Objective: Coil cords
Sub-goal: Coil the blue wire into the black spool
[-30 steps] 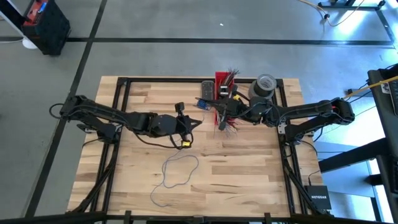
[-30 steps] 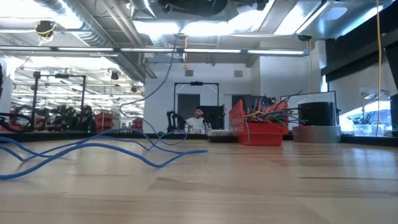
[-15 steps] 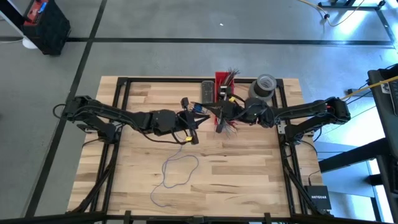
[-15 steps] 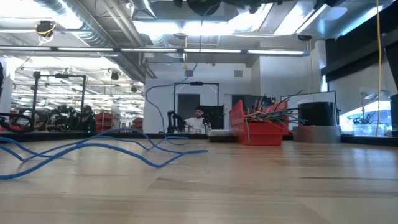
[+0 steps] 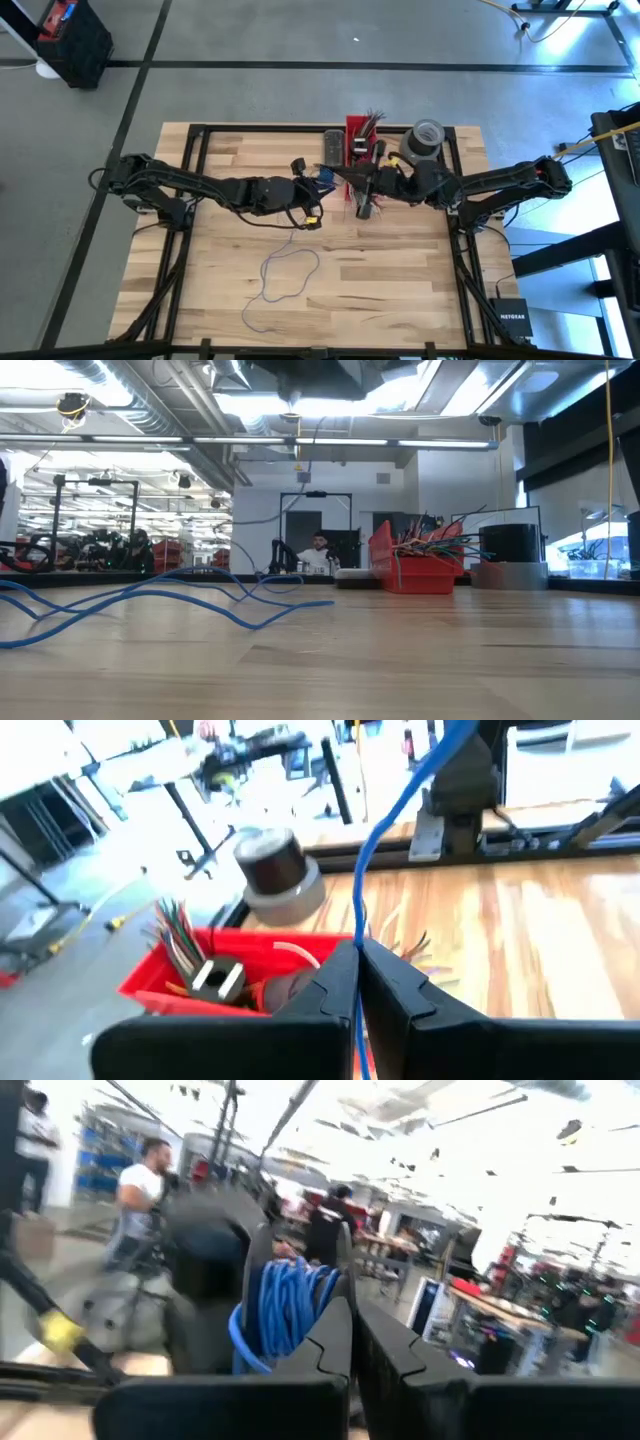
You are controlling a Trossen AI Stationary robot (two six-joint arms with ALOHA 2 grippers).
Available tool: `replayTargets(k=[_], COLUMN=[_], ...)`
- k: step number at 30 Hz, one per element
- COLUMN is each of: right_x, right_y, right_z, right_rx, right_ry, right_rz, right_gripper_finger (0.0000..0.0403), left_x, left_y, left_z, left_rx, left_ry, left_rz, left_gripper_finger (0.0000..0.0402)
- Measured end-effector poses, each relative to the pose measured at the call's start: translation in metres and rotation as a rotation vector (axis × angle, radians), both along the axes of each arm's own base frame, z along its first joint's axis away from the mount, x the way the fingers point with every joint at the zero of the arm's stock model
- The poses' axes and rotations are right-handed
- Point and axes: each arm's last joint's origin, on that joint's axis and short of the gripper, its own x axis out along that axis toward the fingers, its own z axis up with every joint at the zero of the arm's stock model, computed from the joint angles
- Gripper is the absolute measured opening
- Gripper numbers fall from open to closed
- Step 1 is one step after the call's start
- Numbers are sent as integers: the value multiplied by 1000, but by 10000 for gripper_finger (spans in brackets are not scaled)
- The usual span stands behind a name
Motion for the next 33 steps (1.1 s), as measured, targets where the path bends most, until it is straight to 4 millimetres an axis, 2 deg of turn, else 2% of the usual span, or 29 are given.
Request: replayTargets(k=[4, 8, 12, 17, 22, 27, 33], right_x=[-2, -2, 1, -1, 11, 18, 18], right_y=[0, -2, -4, -6, -3, -3, -2], right_z=[1, -4, -19, -21, -36, -49, -49], right_rx=[0, -24, -74, -102, -117, -129, -138], right_ry=[20, 85, 221, 272, 326, 392, 390], right_rz=[0, -71, -146, -210, -136, -158, -109], right_gripper_finger=[8, 8, 8, 8, 8, 8, 8], left_x=[0, -1, -2, -5, -6, -5, -5], left_y=[0, -11, -25, -36, -29, -24, -11], left_z=[2, 3, 14, 17, 31, 29, 23], left_rx=[1, 10, 25, 28, 18, 21, -29], left_ry=[-16, -21, -32, -1, -109, -90, -57], left_rz=[2, -31, -83, -115, -87, -71, -27], left_gripper_finger=[5, 5, 5, 5, 5, 5, 5])
